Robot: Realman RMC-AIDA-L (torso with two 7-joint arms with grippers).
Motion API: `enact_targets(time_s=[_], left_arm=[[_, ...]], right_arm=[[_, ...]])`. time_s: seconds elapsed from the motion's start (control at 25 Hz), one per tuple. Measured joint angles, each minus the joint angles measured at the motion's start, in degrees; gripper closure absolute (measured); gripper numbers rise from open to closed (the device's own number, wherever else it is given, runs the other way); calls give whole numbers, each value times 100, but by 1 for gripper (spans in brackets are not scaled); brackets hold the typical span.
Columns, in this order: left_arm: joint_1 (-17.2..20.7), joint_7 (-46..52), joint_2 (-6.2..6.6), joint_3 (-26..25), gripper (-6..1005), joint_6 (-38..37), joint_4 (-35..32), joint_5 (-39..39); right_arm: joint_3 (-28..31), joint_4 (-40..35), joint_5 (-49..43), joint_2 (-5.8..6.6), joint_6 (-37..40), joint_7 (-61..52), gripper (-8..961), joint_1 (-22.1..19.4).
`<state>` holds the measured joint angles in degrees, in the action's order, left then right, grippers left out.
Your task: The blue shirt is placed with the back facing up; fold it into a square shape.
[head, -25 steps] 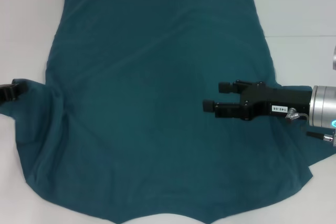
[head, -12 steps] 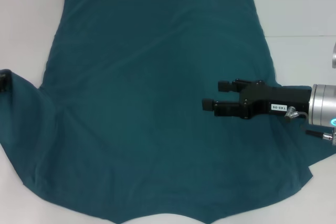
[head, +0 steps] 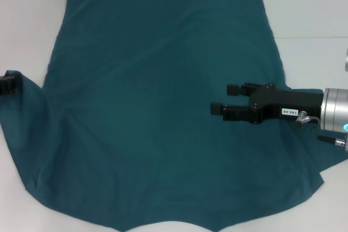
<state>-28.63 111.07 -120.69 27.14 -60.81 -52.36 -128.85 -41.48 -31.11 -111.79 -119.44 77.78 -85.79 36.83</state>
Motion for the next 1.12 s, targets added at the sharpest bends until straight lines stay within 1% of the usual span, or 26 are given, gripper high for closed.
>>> enact_targets(time_s=[0.08,0.28,0.4,0.52,0.6,0.72,0.84,0.92,1.08,1.12], left_arm=[[4,61,0,-7,863,-123,-50,0],[7,461,-6,47,856,-918,-458,-30],[-30,555,-6,76,852,-1273,-570,-24],[-116,573,-57,118,848,-1475,-578,-2],[-145,568,-112,217,845,-1455,-518,0],[-183,568,-218,553,841,-1181,-273,13],[-246,567,-319,681,836,-952,-55,19],[-293,565,-342,711,834,-914,82,37],[-339,561,-329,732,828,-1015,225,151],[-332,551,-331,737,788,-1036,215,169]], right_arm=[[-9,0,0,0,0,-4,36,0],[-21,0,0,0,0,-19,37,-1],[-18,0,0,0,0,-20,37,-1],[-17,0,-8,0,0,-22,36,-1],[-13,0,-13,0,-1,-22,36,-1],[-21,17,-17,0,-37,-17,36,0],[-31,57,-18,0,-66,1,37,0],[-32,65,-18,0,-70,7,37,0],[-35,67,-18,1,-75,7,37,0],[-35,68,-18,4,-75,6,37,0]])
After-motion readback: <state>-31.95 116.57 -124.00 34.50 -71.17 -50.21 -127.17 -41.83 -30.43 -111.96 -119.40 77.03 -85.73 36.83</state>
